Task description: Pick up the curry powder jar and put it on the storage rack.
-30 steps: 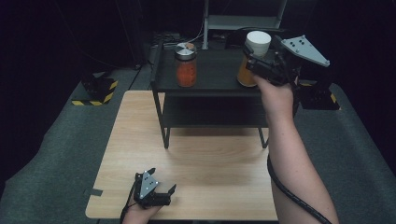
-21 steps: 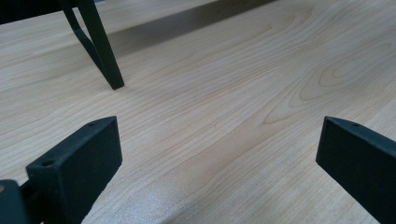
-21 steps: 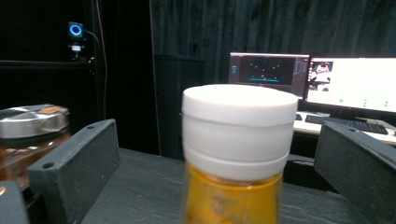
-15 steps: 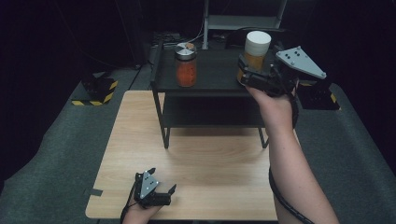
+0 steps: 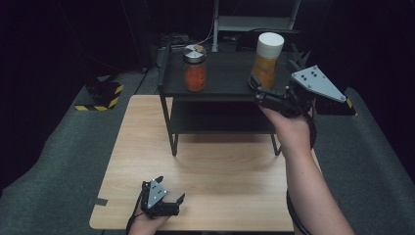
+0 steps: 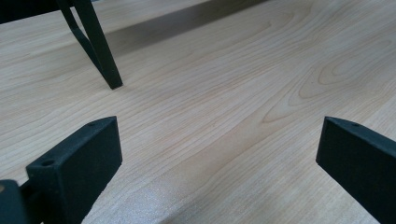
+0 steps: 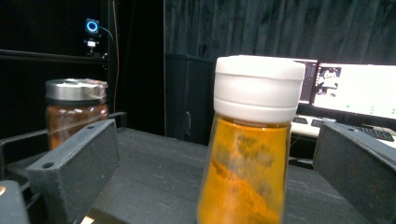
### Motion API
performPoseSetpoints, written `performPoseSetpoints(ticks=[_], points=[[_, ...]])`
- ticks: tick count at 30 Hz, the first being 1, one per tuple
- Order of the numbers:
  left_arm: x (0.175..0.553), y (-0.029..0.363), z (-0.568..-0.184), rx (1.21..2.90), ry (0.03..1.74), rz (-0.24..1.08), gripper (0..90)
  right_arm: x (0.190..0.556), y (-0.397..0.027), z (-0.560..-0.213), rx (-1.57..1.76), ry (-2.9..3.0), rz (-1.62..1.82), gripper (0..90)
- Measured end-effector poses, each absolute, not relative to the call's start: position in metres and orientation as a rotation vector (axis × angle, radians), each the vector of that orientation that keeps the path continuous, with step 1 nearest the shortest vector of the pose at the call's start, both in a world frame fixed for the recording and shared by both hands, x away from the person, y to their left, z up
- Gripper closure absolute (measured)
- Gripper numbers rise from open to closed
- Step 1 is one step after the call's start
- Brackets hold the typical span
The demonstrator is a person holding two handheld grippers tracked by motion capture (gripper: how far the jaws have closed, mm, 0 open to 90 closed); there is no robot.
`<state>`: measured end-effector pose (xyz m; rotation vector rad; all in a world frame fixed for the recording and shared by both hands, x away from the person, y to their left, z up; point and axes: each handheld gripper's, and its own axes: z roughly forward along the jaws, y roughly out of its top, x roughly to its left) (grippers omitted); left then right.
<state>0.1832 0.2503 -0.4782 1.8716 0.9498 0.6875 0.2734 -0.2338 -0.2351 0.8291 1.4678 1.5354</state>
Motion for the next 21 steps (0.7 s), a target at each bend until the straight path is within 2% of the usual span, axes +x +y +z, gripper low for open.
performPoseSetpoints(ticks=[21], points=[[0.183, 0.248, -0.477, 1.891, 0.939, 0.699, 0.4, 0.245, -0.244, -0.272, 0.786, 1.493, 1.550, 0.1]])
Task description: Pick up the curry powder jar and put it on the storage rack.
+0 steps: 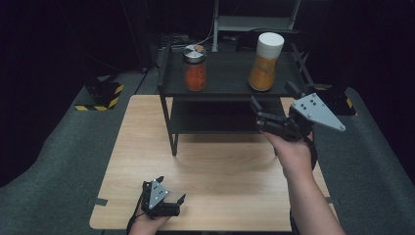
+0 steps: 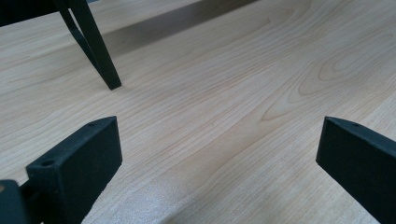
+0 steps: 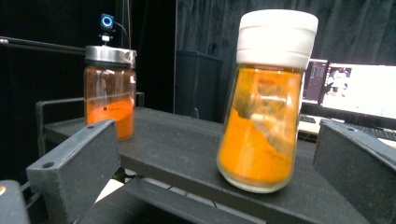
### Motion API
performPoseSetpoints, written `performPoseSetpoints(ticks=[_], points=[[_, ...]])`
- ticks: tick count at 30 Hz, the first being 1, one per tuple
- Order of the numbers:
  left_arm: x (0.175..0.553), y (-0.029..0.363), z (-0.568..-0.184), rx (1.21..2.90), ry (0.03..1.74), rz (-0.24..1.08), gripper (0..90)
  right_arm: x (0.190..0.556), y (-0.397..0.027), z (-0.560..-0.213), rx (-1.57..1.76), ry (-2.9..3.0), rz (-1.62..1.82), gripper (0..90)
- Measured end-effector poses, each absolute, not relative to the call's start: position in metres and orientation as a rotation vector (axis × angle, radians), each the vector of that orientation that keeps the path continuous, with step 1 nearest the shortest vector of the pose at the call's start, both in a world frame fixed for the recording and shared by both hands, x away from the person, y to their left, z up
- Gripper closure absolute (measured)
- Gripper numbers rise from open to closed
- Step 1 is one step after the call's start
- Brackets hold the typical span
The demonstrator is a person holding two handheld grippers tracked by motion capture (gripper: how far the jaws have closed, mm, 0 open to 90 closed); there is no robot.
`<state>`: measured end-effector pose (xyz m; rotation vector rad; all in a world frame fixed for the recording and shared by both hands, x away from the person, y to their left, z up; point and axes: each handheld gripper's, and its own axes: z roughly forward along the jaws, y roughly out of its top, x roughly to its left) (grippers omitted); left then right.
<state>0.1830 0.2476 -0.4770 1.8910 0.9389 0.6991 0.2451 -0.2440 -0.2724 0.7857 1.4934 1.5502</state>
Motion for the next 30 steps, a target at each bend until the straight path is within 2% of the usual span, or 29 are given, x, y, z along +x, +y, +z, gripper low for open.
performPoseSetpoints(ticks=[21, 30], points=[[0.182, 0.247, -0.478, 1.888, 0.930, 0.710, 0.4, 0.231, -0.253, -0.310, 0.800, 1.547, 1.521, 0.1], [0.183, 0.248, -0.478, 1.887, 0.934, 0.704, 0.4, 0.225, -0.260, -0.337, 0.843, 1.592, 1.495, 0.1]])
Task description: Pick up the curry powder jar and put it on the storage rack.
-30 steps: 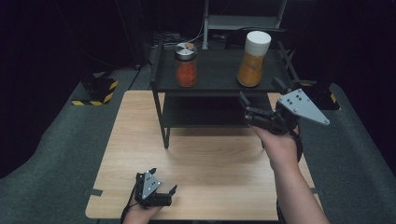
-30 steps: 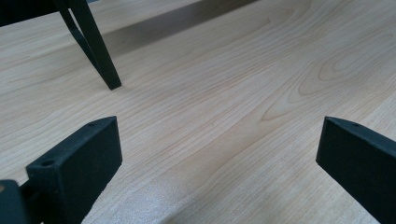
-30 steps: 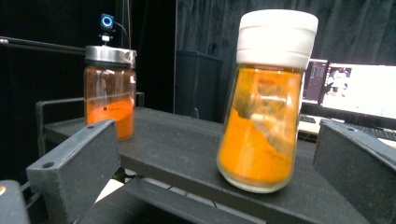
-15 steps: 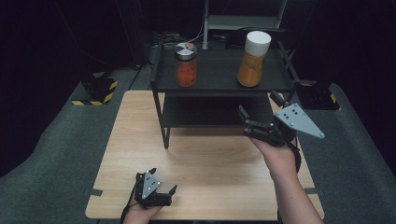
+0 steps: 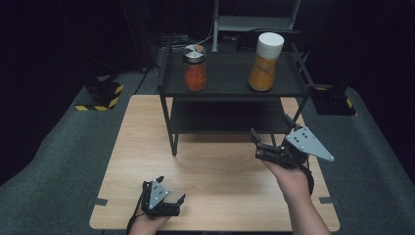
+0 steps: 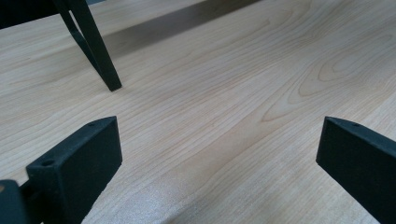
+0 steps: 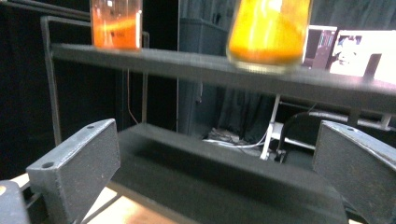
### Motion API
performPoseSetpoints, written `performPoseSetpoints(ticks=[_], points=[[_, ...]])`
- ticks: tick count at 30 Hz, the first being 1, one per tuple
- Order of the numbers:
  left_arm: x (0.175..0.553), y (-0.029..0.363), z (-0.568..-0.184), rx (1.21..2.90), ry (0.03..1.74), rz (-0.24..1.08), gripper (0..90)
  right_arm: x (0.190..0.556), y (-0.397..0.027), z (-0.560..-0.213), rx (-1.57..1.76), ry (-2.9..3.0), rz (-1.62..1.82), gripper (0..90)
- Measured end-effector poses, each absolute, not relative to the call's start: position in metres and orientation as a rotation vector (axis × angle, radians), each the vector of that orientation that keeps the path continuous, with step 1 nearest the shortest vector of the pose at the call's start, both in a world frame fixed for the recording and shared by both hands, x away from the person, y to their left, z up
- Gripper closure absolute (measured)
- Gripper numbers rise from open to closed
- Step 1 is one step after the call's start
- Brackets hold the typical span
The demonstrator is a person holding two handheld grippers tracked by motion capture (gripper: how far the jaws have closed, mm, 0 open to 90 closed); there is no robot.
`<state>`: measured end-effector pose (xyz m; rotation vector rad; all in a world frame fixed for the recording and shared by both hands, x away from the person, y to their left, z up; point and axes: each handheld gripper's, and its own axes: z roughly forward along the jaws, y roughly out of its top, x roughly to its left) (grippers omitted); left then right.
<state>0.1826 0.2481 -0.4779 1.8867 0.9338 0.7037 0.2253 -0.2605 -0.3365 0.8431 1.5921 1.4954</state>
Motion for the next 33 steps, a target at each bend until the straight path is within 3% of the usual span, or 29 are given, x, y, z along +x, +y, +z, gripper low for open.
performPoseSetpoints(ticks=[33], points=[[0.182, 0.247, -0.478, 1.895, 0.920, 0.711, 0.4, 0.199, -0.288, -0.434, 0.941, 1.754, 1.394, 0.2]])
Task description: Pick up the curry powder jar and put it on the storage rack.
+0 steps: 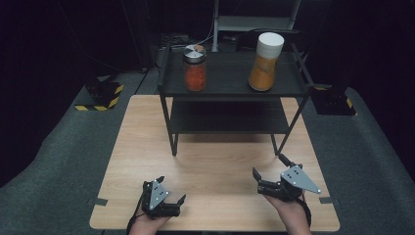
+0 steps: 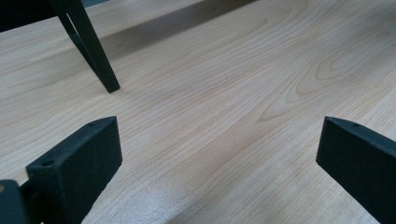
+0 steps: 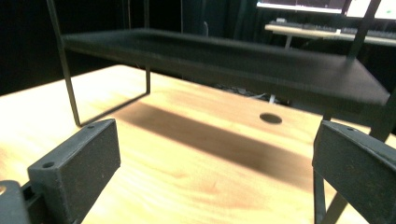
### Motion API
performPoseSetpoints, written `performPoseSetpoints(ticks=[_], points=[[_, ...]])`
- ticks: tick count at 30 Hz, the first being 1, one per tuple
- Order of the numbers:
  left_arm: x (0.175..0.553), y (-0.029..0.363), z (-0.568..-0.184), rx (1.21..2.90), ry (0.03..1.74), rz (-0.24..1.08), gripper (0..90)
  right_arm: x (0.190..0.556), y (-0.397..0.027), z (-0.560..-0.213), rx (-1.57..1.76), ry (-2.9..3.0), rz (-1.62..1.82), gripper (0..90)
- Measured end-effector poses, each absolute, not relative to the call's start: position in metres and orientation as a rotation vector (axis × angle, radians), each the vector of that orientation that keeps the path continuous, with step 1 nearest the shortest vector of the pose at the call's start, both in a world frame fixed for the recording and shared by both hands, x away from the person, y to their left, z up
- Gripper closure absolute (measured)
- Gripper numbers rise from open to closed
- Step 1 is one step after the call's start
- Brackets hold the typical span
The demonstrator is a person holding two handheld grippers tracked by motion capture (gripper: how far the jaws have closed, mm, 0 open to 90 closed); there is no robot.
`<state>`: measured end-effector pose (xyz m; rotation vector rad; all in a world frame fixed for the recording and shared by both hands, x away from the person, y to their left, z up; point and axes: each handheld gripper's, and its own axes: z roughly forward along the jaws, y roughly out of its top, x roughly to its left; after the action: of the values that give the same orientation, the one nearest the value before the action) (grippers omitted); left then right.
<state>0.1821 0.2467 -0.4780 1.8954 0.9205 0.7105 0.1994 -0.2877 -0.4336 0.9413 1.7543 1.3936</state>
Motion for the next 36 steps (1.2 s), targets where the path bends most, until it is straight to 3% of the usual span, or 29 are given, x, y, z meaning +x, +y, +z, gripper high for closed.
performPoseSetpoints(ticks=[21, 36], points=[[0.181, 0.245, -0.478, 1.909, 0.900, 0.723, 0.5, 0.198, -0.301, -0.490, 1.009, 1.869, 1.294, 2.1], [0.181, 0.247, -0.479, 1.909, 0.877, 0.727, 0.6, 0.193, -0.295, -0.488, 0.974, 1.895, 1.233, 2.4]])
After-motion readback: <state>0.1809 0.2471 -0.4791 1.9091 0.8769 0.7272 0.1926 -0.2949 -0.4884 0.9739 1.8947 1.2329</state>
